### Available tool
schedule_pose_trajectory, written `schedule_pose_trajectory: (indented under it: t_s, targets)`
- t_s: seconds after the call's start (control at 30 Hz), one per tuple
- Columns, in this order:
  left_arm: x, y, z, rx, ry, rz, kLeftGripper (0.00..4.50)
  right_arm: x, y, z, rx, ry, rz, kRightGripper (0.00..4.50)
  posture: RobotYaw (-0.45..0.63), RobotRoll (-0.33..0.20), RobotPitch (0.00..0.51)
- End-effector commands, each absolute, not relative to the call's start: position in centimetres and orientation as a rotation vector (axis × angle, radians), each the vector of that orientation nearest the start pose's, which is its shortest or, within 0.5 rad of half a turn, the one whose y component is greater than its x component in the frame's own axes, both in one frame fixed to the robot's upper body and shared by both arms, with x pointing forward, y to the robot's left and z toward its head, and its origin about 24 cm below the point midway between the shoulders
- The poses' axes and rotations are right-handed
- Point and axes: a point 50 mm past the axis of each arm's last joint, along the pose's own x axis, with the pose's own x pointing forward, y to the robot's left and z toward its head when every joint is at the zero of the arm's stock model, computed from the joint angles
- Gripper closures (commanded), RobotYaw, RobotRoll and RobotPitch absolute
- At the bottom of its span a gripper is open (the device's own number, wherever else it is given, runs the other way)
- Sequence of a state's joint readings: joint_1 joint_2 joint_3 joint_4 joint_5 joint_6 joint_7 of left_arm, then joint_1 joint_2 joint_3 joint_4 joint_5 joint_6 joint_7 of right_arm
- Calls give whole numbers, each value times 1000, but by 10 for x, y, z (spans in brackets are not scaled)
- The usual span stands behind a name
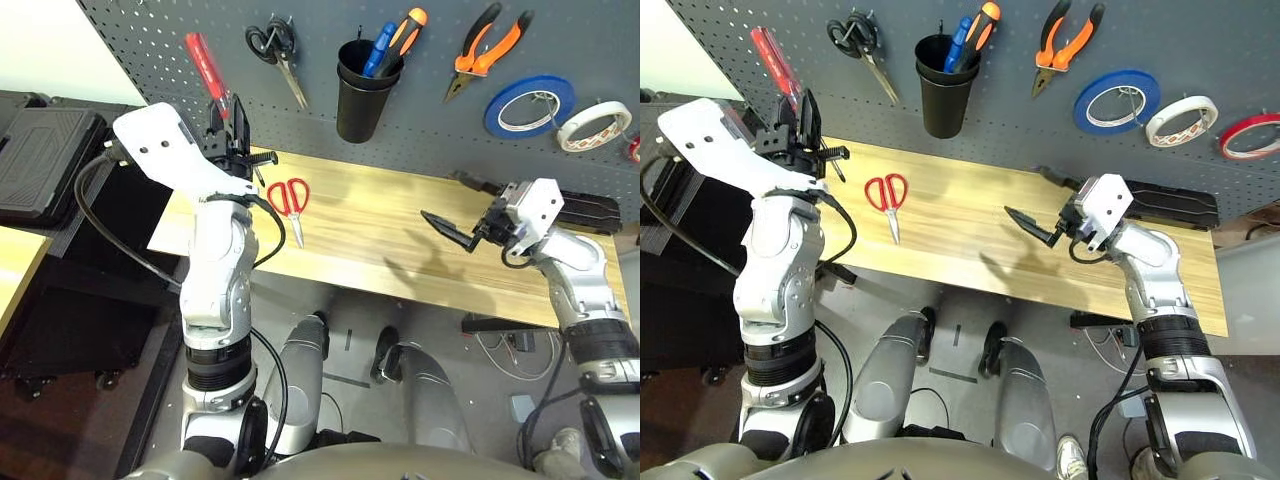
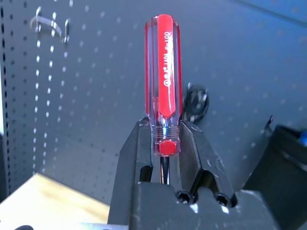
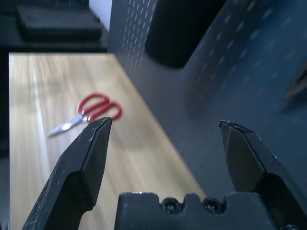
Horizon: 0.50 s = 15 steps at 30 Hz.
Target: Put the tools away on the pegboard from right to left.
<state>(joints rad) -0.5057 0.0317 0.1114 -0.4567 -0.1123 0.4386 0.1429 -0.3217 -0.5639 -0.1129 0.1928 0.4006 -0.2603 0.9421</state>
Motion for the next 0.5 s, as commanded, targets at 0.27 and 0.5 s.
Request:
schedule_pose_trajectory:
  t_s: [0.27, 0.5]
  targets:
    - [298, 139, 269, -143, -576, -33, 3697, 267, -243, 180, -275, -365, 861, 0, 161, 0, 214]
    - [311, 132, 286, -171, -613, -73, 3697, 261, -244, 198, -168, -410, 842, 0, 117, 0, 212]
